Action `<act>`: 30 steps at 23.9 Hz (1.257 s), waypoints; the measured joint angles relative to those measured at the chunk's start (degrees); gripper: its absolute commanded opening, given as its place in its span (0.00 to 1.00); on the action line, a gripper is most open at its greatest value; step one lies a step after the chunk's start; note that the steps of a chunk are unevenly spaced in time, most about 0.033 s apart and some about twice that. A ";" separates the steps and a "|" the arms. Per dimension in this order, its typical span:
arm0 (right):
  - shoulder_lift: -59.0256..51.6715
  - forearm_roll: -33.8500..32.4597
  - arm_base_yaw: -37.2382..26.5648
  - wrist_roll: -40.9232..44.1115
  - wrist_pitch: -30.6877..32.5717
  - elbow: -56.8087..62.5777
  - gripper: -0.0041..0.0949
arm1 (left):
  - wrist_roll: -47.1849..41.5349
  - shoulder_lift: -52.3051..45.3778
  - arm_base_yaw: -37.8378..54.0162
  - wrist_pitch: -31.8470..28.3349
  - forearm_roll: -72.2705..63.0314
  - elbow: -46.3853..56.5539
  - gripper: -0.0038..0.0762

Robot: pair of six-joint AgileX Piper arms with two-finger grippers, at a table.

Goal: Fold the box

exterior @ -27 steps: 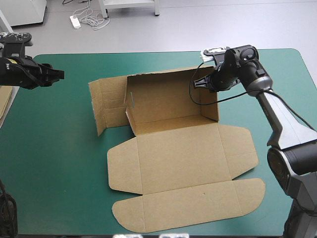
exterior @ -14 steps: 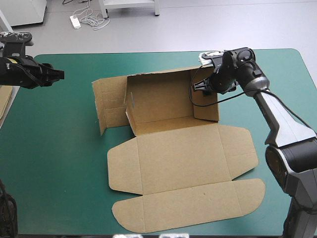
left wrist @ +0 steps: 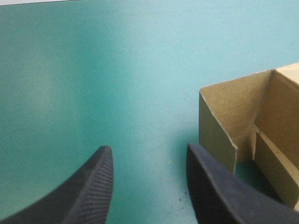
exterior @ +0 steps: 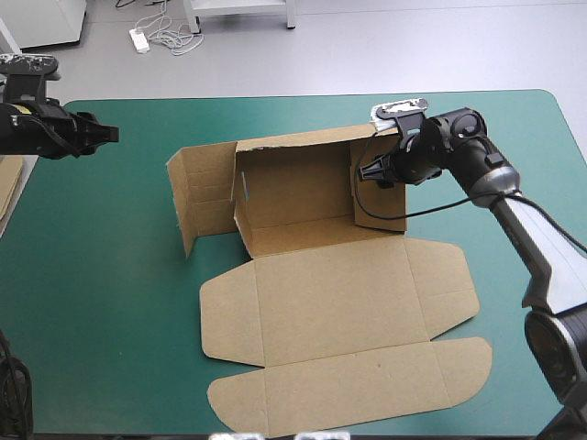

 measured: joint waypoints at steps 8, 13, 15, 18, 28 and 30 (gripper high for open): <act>-5.91 -0.34 0.00 0.96 -12.54 17.11 0.63 | 0.98 2.60 0.00 -0.50 0.00 0.00 0.49; -7.43 -0.09 0.00 1.06 -23.13 25.58 0.63 | 1.26 3.26 0.00 -0.90 0.00 0.00 0.49; -7.92 -0.03 0.00 1.06 -26.53 27.70 0.63 | 1.26 3.28 0.00 -0.95 0.00 0.00 0.49; -8.29 0.17 0.00 1.06 -32.69 30.56 0.63 | 1.26 3.32 0.00 -1.50 0.00 0.00 0.49; -6.85 0.13 -0.02 0.99 -40.53 32.31 0.02 | 1.26 3.32 0.00 -2.39 0.00 0.00 0.49; -6.86 0.01 -0.02 1.01 -40.21 32.31 0.02 | 1.26 3.32 0.00 -2.49 0.00 0.00 0.48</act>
